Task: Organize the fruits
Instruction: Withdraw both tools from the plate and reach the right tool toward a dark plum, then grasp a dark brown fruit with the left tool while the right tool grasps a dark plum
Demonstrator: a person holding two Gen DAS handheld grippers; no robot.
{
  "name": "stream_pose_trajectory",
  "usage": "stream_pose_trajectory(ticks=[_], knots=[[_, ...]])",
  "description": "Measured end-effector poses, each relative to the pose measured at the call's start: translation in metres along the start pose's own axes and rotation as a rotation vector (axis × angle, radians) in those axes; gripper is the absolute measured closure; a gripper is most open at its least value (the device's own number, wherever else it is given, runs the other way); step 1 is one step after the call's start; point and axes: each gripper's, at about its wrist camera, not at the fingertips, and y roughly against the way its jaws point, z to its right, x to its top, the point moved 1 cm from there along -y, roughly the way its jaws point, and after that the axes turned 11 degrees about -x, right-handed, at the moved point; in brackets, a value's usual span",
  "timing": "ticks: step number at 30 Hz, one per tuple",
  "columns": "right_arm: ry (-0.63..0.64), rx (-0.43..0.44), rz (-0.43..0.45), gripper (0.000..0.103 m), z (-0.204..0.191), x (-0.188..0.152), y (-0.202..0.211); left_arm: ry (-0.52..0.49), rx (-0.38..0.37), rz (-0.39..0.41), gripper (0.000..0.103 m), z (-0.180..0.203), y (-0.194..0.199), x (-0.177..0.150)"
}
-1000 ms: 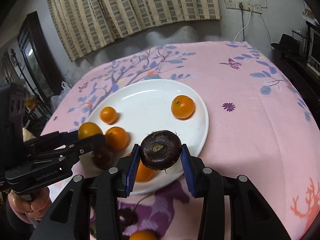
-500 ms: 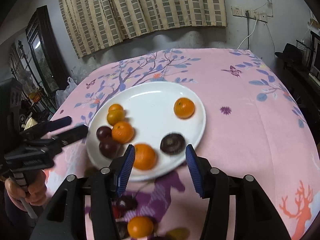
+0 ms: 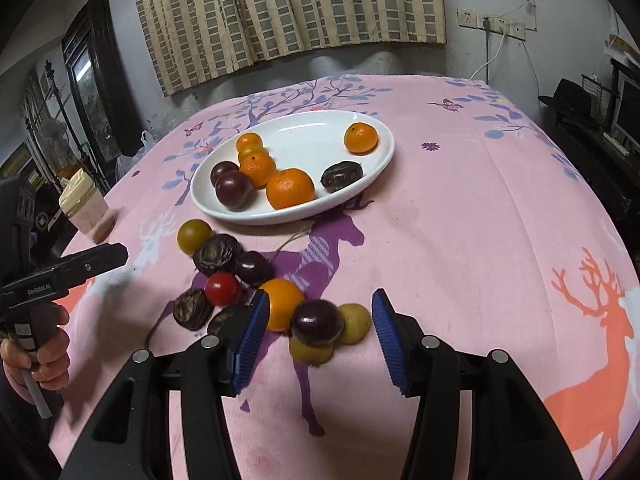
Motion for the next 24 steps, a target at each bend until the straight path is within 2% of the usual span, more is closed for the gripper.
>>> stream_pose_trajectory(ticks=[3,9,13,15,19,21,24], knots=[[0.043,-0.022,-0.014,0.050,-0.007,-0.005,-0.003,-0.018,0.010,-0.010,0.008,0.003,0.000,-0.006],[0.070,-0.058,-0.013,0.060,-0.010,-0.007,-0.008,-0.043,0.002,-0.016,0.008,0.009,0.000,-0.008],[0.070,-0.055,-0.015,0.072,-0.010,-0.007,-0.010,-0.061,-0.011,-0.036,0.008,0.014,-0.003,-0.010],[0.057,-0.049,-0.005,0.072,-0.007,-0.006,-0.010,-0.080,-0.014,-0.049,0.008,0.019,-0.005,-0.012],[-0.015,-0.001,0.022,0.072,0.004,-0.002,-0.004,-0.188,-0.022,-0.088,0.008,0.039,-0.016,-0.020],[-0.031,0.006,0.026,0.072,0.007,-0.001,-0.002,-0.268,-0.013,-0.098,0.025,0.052,-0.022,-0.024],[-0.035,0.009,0.027,0.072,0.007,0.000,-0.001,-0.326,-0.028,-0.138,0.036,0.063,-0.034,-0.029]])
